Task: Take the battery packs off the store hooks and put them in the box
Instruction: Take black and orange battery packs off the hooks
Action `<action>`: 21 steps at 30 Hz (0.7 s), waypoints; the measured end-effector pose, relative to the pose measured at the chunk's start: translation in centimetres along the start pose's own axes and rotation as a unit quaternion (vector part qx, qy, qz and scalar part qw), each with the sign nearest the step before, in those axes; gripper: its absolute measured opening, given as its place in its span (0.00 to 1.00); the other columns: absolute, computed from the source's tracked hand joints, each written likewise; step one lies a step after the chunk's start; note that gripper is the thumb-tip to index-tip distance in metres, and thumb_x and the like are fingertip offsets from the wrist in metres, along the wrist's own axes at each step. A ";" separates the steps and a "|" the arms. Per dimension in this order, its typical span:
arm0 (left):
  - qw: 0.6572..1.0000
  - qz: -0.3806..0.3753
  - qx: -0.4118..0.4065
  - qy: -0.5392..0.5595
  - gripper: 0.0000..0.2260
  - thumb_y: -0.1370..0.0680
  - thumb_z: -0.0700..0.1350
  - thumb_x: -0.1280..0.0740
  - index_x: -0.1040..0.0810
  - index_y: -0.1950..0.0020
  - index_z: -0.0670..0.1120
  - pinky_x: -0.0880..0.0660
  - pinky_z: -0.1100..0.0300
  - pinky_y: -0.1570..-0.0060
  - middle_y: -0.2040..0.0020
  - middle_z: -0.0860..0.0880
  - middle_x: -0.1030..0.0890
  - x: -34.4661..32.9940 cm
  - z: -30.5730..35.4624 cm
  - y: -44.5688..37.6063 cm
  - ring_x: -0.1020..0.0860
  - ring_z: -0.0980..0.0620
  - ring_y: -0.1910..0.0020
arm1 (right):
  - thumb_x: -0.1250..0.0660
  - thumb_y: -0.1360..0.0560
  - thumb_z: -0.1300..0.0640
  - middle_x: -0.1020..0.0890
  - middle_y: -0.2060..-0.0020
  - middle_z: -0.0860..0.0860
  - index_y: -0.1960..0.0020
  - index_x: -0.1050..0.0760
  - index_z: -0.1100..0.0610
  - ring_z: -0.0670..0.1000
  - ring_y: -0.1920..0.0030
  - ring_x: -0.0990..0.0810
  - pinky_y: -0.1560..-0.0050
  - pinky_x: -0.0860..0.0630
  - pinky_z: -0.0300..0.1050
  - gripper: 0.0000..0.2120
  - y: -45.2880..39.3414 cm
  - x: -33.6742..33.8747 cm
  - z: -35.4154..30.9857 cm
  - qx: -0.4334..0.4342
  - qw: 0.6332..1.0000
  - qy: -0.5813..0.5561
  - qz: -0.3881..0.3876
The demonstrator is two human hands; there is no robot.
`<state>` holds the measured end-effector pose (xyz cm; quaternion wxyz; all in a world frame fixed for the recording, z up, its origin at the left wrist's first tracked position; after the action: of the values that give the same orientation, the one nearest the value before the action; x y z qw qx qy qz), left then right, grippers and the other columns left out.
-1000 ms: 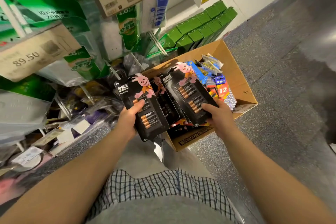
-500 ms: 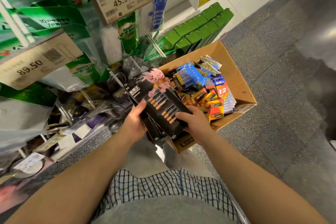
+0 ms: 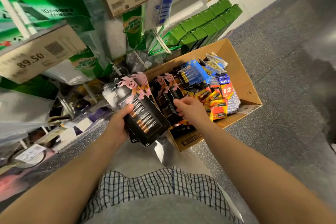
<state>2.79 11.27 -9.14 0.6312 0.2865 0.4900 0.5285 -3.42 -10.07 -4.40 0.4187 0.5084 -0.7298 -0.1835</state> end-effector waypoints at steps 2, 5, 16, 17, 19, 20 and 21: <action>1.000 0.017 0.002 0.002 0.06 0.19 0.42 0.38 0.23 0.54 0.44 0.20 0.60 0.70 0.69 0.48 0.16 0.7 0.0 0.1 0.17 0.52 0.71 | 0.35 0.23 0.44 0.19 0.59 0.49 0.55 0.24 0.51 0.49 0.59 0.20 0.54 0.21 0.50 0.11 -1.1 1.0 1.7 -0.035 0.997 0.033 0.057; 1.000 0.025 -0.006 -0.013 0.06 0.19 0.40 0.38 0.23 0.53 0.44 0.21 0.55 0.62 0.68 0.49 0.16 1.6 0.0 0.1 0.17 0.52 0.70 | 0.33 0.24 0.47 0.20 0.58 0.49 0.49 0.23 0.53 0.50 0.57 0.20 0.52 0.20 0.51 0.11 -2.0 0.1 3.5 -0.073 0.992 0.093 0.035; 0.997 0.016 -0.027 -0.072 0.06 0.22 0.37 0.35 0.22 0.47 0.44 0.22 0.52 0.58 0.61 0.48 0.14 1.6 0.1 0.3 0.16 0.48 0.60 | 0.36 0.21 0.57 0.21 0.58 0.52 0.52 0.23 0.55 0.52 0.57 0.20 0.53 0.19 0.50 0.03 -2.2 -1.3 4.4 -0.080 0.990 0.109 0.032; 0.996 0.013 -0.031 -0.078 0.08 0.22 0.37 0.34 0.22 0.44 0.44 0.22 0.53 0.58 0.59 0.48 0.14 1.5 0.2 0.3 0.16 0.47 0.58 | 0.36 0.21 0.57 0.21 0.58 0.51 0.52 0.23 0.54 0.52 0.57 0.20 0.53 0.19 0.50 0.04 -1.9 -1.0 4.5 -0.085 0.992 0.079 0.043; 0.995 0.008 -0.042 -0.092 0.10 0.24 0.37 0.33 0.23 0.43 0.45 0.22 0.53 0.58 0.56 0.47 0.15 1.4 0.4 0.5 0.16 0.48 0.57 | 0.37 0.21 0.58 0.21 0.59 0.49 0.56 0.24 0.52 0.52 0.55 0.19 0.55 0.18 0.51 0.06 -0.9 -0.1 4.6 -0.081 0.995 0.017 0.061; 0.994 0.002 -0.049 -0.100 0.11 0.25 0.37 0.31 0.23 0.44 0.46 0.22 0.53 0.58 0.56 0.47 0.15 1.1 0.6 0.7 0.16 0.48 0.57 | 0.38 0.21 0.58 0.20 0.58 0.49 0.57 0.24 0.51 0.52 0.54 0.19 0.55 0.18 0.50 0.08 -0.2 0.4 4.5 -0.074 0.995 -0.008 0.067; 0.993 -0.006 -0.056 -0.107 0.13 0.27 0.38 0.29 0.23 0.44 0.47 0.22 0.53 0.59 0.56 0.48 0.15 0.8 0.8 0.9 0.16 0.48 0.58 | 0.38 0.20 0.59 0.20 0.57 0.49 0.57 0.24 0.51 0.51 0.54 0.19 0.57 0.18 0.47 0.08 0.7 1.0 4.3 -0.065 0.995 -0.032 0.074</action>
<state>3.14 12.38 -8.33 0.6986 0.3025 0.3908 0.5174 -7.35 -11.38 -6.01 0.4394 0.4183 -0.7653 -0.2150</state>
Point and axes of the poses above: each hand's wrist, its own y-axis away from the middle knuckle, its own x-axis out of the back of the hand, z = x × y, the point moved 7 cm from there along -y, towards the middle knuckle
